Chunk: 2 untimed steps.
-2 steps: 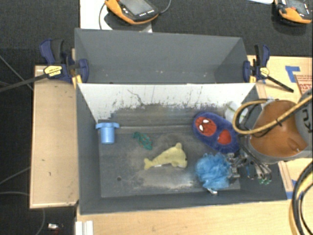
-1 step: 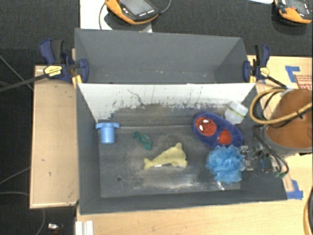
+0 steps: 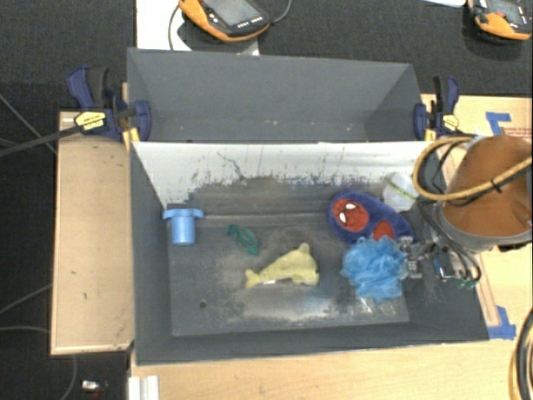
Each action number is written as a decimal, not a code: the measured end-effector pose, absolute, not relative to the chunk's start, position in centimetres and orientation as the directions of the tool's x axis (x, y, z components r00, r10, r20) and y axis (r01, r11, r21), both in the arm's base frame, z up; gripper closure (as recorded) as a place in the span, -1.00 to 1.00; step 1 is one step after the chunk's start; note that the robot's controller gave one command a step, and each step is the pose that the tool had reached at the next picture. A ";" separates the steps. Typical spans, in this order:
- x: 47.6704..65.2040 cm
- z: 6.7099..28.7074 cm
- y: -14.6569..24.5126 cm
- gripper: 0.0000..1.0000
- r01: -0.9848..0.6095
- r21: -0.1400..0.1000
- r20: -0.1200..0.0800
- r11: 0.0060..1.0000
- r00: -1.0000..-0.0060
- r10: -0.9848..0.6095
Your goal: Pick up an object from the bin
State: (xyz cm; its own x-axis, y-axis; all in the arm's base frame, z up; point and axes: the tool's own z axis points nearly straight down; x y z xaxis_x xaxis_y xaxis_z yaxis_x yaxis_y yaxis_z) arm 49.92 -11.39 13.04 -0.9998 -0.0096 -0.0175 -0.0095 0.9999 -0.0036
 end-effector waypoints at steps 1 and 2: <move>48.2 7.9 -14.0 1.00 0.096 -0.005 -0.025 0.995 -0.995 0.096; 48.4 6.2 -13.9 1.00 0.144 -0.005 -0.032 0.990 -0.989 0.143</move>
Offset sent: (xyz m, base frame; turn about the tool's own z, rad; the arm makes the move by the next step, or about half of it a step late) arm -0.0149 -0.0114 -0.0601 0.1821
